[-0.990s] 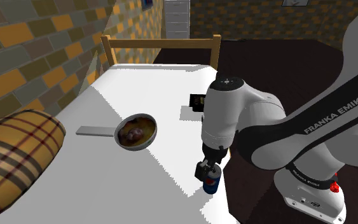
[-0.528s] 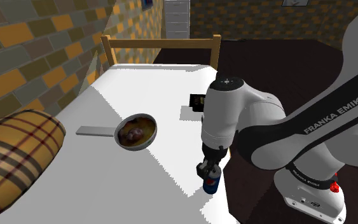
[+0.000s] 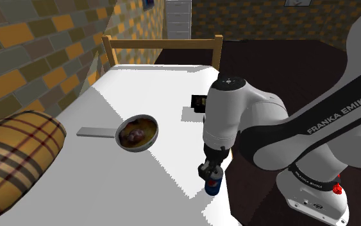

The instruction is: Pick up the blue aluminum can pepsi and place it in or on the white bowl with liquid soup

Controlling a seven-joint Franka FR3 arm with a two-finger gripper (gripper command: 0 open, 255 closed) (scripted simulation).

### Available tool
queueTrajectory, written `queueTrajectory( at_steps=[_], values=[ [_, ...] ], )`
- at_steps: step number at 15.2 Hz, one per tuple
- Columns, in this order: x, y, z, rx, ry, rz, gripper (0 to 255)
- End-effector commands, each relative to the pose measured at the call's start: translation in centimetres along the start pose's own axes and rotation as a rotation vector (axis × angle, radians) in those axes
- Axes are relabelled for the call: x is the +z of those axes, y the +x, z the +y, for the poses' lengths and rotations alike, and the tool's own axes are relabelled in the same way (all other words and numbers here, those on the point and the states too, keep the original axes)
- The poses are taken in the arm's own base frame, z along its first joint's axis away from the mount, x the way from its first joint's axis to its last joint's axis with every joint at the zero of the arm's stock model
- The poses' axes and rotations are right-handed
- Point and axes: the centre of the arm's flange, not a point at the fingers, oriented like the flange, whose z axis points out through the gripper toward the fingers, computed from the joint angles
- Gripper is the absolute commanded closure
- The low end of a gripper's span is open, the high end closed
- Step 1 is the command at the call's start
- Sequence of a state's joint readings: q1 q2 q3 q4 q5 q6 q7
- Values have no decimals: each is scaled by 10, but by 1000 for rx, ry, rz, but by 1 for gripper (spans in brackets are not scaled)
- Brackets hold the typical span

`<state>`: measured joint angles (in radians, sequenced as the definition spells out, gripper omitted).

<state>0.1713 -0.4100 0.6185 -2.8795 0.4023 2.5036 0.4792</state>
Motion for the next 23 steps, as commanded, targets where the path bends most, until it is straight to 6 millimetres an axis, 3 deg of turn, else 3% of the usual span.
queueTrajectory(
  at_steps=[1,23],
  values=[
    [-8,-1,0,0,-1,-1,255],
    [-124,-1,0,0,-1,-1,255]
  ],
)
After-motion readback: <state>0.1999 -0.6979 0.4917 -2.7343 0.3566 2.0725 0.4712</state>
